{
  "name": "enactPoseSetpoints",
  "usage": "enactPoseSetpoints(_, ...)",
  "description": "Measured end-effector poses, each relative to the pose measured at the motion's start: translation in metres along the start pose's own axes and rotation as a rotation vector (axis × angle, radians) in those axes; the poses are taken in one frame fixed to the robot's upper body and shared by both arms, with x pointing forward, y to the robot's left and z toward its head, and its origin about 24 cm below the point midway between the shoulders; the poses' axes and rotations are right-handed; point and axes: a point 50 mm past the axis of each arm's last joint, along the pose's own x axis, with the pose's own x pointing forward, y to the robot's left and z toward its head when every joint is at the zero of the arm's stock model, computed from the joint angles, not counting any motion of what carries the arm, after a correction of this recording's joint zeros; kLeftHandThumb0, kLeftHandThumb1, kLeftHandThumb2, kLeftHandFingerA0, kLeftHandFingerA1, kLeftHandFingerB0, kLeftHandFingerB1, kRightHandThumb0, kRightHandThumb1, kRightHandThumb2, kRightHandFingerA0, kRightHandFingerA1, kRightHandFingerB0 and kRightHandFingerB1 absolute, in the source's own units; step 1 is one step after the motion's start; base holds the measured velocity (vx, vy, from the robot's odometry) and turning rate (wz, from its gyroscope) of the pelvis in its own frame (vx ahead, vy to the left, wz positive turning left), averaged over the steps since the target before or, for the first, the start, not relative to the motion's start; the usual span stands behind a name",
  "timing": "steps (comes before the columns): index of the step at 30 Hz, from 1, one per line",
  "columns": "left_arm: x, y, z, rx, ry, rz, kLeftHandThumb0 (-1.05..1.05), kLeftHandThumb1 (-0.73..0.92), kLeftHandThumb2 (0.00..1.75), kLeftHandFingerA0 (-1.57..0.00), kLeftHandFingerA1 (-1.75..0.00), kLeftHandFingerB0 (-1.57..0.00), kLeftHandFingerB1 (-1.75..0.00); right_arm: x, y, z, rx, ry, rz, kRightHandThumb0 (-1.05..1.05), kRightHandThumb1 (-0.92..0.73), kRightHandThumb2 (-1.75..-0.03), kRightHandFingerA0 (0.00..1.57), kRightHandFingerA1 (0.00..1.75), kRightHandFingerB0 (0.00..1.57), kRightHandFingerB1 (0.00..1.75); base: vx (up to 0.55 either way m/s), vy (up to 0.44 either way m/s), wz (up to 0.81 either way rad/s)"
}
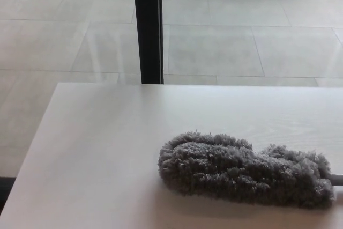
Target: The robot uses its right hand to pick up the duster kept in the middle of the desk and use it to wipe the desk by swiping its surface twice
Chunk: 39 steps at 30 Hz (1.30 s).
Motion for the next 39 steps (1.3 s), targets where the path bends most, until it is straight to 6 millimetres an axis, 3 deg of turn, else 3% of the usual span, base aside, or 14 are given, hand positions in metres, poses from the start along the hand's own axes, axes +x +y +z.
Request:
enactPoseSetpoints(1,0.0,0.0,0.0,-0.001,-0.001,-0.001,-0.51,0.41,0.55,-1.05,-1.48,-0.7,-0.5,0.001,0.009,0.006,-0.015,-0.029,0.042,-0.72,-0.44,-0.82,0.05,0.35,0.1,0.36,0.0,0.0,0.0)
enactPoseSetpoints(3,0.0,-0.001,0.001,0.0,-0.002,-0.002,-0.62,0.36,0.71,-1.04,-1.38,-0.65,-0.57,0.002,0.027,0.013,-0.047,-0.071,0.123,-0.75,-0.47,-0.85,0.05,0.39,0.1,0.38,0.0,0.0,0.0)
enactPoseSetpoints(10,0.0,-0.001,0.001,0.0,-0.002,-0.003,-0.6,0.36,0.71,-1.06,-1.36,-0.65,-0.58,-0.006,0.069,0.006,-0.141,-0.075,0.308,-0.69,-0.43,-0.8,0.04,0.28,0.15,0.44,0.0,0.0,0.0)
enactPoseSetpoints(15,0.0,-0.002,0.002,0.002,-0.004,-0.006,-0.6,0.36,0.71,-1.07,-1.36,-0.66,-0.57,-0.018,0.095,-0.01,-0.228,-0.044,0.451,-0.71,-0.44,-0.83,0.03,0.35,0.17,0.45,0.0,0.0,0.0)
enactPoseSetpoints(20,0.0,-0.003,0.003,-0.002,-0.006,-0.007,-0.58,0.37,0.68,-1.03,-1.47,-0.66,-0.57,-0.029,0.109,-0.025,-0.305,-0.016,0.552,-0.69,-0.44,-0.8,0.03,0.44,0.2,0.43,0.0,0.0,0.0)
enactPoseSetpoints(26,0.001,-0.003,0.003,-0.003,-0.008,-0.008,-0.56,0.34,0.73,-1.05,-1.23,-0.64,-0.59,-0.042,0.113,-0.044,-0.417,0.017,0.645,-0.6,-0.43,-0.75,0.06,0.46,0.2,0.43,0.0,0.0,0.0)
enactPoseSetpoints(29,0.001,-0.004,0.004,-0.004,-0.013,-0.009,-0.59,0.36,0.72,-1.03,-1.35,-0.67,-0.58,-0.048,0.114,-0.053,-0.458,0.033,0.676,-0.56,-0.44,-0.77,0.07,0.47,0.19,0.43,0.0,0.0,0.0)
enactPoseSetpoints(30,0.001,-0.004,0.005,-0.006,-0.015,-0.009,-0.59,0.37,0.71,-1.06,-1.35,-0.68,-0.58,-0.05,0.115,-0.054,-0.467,0.031,0.683,-0.49,-0.6,-0.58,0.09,0.4,0.25,0.3,0.0,0.0,0.0)
enactPoseSetpoints(31,0.001,-0.004,0.006,-0.006,-0.017,-0.011,-0.59,0.37,0.71,-1.06,-1.35,-0.68,-0.58,-0.051,0.116,-0.055,-0.478,0.025,0.691,-0.49,-0.6,-0.58,0.09,0.4,0.25,0.3,0.0,0.0,0.0)
enactPoseSetpoints(32,0.001,-0.005,0.006,-0.006,-0.019,-0.012,-0.56,0.35,0.73,-1.04,-1.23,-0.64,-0.58,-0.051,0.117,-0.055,-0.483,0.021,0.695,-0.46,-0.61,-0.59,0.18,0.43,0.29,0.31,0.0,0.0,0.0)
enactPoseSetpoints(35,0.001,-0.005,0.006,-0.004,-0.02,-0.014,-0.56,0.36,0.72,-1.03,-1.32,-0.64,-0.58,-0.052,0.124,-0.054,-0.509,-0.012,0.698,-0.34,-0.68,-0.61,0.31,0.46,0.31,0.3,0.0,0.0,0.0)
enactPoseSetpoints(36,0.001,-0.005,0.006,-0.003,-0.021,-0.014,-0.56,0.35,0.72,-1.0,-1.28,-0.66,-0.58,-0.052,0.126,-0.053,-0.52,-0.026,0.699,-0.26,-0.79,-0.63,0.5,0.59,0.36,0.31,0.0,0.0,0.0)
enactPoseSetpoints(38,0.001,-0.005,0.006,-0.004,-0.02,-0.014,-0.56,0.35,0.72,-1.0,-1.28,-0.66,-0.58,-0.052,0.129,-0.051,-0.535,-0.051,0.695,-0.26,-0.79,-0.63,0.5,0.59,0.36,0.31,0.0,0.0,0.0)
enactPoseSetpoints(39,0.001,-0.005,0.006,-0.005,-0.02,-0.014,-0.6,0.37,0.72,-1.05,-1.36,-0.68,-0.58,-0.052,0.131,-0.05,-0.542,-0.065,0.692,-0.22,-0.87,-0.67,0.72,0.75,0.47,0.36,0.0,0.0,0.0)
